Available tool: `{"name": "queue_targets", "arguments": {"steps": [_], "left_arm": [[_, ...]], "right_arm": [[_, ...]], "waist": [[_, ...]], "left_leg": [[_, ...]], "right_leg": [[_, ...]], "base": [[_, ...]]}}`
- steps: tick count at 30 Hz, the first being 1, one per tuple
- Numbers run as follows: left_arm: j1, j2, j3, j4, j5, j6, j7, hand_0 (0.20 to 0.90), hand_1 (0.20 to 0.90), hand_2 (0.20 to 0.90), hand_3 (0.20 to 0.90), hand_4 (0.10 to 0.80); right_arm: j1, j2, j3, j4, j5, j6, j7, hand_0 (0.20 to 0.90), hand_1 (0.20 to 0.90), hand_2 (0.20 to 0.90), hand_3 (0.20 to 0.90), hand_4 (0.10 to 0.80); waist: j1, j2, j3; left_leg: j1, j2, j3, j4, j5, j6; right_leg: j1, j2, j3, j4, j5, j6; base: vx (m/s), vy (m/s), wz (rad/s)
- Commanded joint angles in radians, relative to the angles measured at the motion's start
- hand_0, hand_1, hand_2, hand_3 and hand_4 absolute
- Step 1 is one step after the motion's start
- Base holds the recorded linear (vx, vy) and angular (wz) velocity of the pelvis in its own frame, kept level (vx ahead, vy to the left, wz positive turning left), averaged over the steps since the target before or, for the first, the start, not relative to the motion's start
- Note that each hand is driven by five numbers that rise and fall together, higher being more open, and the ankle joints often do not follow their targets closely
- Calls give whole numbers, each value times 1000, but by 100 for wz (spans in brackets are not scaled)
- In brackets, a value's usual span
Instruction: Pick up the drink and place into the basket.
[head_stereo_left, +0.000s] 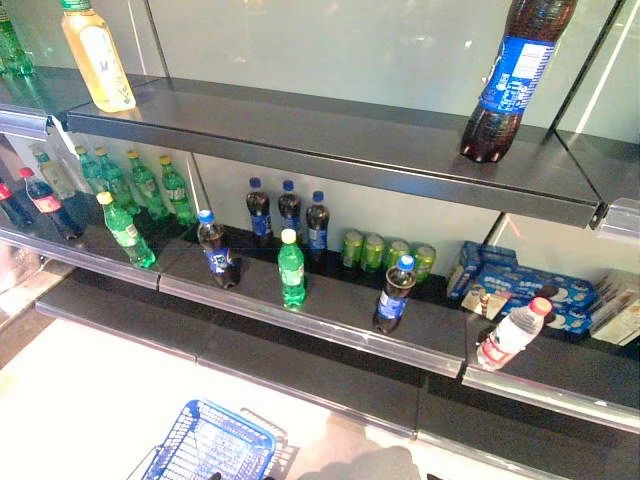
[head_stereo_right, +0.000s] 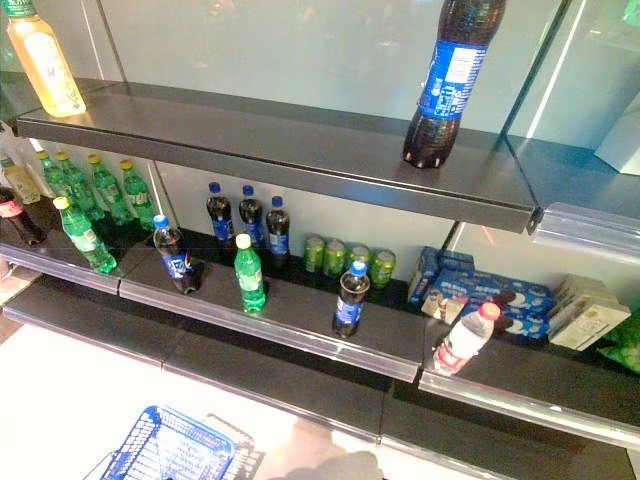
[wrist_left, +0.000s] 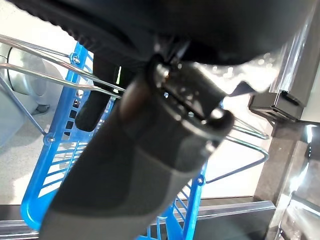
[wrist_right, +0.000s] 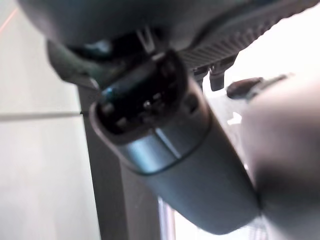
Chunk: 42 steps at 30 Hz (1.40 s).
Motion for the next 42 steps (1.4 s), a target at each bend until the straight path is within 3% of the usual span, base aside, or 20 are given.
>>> {"name": "queue_targets", "arguments": {"steps": [1,6,13,20,28,35,42], "left_arm": [[-110,-21,-40,-53,83,-11,-19,300,300,300,200,100],[-90,-10,-38,-123,103,10,5,300,300,300,200,100],[-49,18,-32,-151,85,13,-9,300,300,300,200,100],[-11,-3,2,-128,81,-19,-38,300,300,300,200,100],[10,-28,52,-103,66,-40,-67,300,300,300,200,100],[15,-15,65,-83,74,-48,-95,300,300,300,200,100],[10,-17,60,-83,69,-53,-104,300,300,300,200,100]], "right_arm": [[-60,1,62,-148,-65,-60,-12,900,900,900,900,800],[-49,-48,149,-496,-31,14,25,900,900,900,900,800],[-43,-187,217,-974,1,15,168,900,900,900,900,800],[-88,-259,111,-1346,100,-20,189,900,900,900,900,800],[-96,-262,-29,-1526,146,-55,182,900,900,900,900,800],[-95,-327,-77,-1619,288,-50,275,900,900,900,900,800],[-122,-331,-125,-1674,351,-95,243,900,900,900,900,800]], "waist": [[42,-12,70],[50,-24,78],[45,-36,74],[32,-34,53],[12,-21,36],[8,-28,34],[4,-25,29]], "left_leg": [[81,7,0,5,-88,35],[74,7,-11,5,-82,34],[70,13,-3,5,-80,28],[72,25,11,5,-82,24],[67,39,36,5,-85,25],[63,44,43,5,-83,22],[59,49,48,5,-81,18]], "right_leg": [[-56,-53,-19,11,90,-9],[-55,-53,-28,8,95,-6],[-57,-53,-37,7,94,-2],[-60,-54,-31,6,89,1],[-74,-57,-19,7,84,2],[-77,-55,-18,4,84,1],[-80,-55,-15,4,84,1]], "base": [[-27,-34,2],[-21,-38,4],[-3,-23,8],[0,0,0],[-7,16,-5],[-17,-15,-6],[-3,-3,0]]}}
